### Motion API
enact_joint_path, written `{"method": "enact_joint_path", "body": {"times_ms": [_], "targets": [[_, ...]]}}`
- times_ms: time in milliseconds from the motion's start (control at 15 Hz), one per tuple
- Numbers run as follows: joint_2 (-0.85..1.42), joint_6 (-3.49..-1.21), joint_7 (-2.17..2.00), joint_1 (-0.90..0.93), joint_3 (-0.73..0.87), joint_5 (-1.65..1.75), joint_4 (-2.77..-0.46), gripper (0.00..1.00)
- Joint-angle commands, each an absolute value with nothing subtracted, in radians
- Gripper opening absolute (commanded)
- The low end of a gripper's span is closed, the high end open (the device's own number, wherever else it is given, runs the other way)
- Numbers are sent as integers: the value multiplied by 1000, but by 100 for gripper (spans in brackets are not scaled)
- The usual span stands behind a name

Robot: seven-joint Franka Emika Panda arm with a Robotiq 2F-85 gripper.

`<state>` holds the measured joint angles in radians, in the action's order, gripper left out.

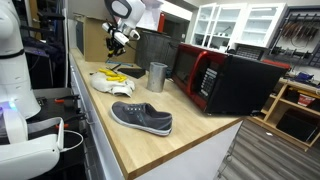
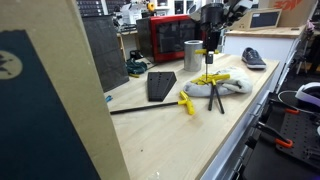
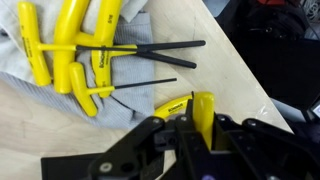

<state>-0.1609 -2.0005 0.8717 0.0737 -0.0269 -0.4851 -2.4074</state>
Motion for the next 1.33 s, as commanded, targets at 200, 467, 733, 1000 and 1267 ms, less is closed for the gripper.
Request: {"method": "enact_joint_path", "body": {"times_ms": [200,467,733,1000,1267], "targets": [[-223,-1993,787,56,32,-523,-2494,2],[-233,-2004,715,42,50,-519,-2516,42],[-254,-2049,626,35,45,-490,-2531,71],[-272,-2100,553,51,25,-451,-2528,99],[-251,-2137,501,84,-13,-396,-2490,100]]}}
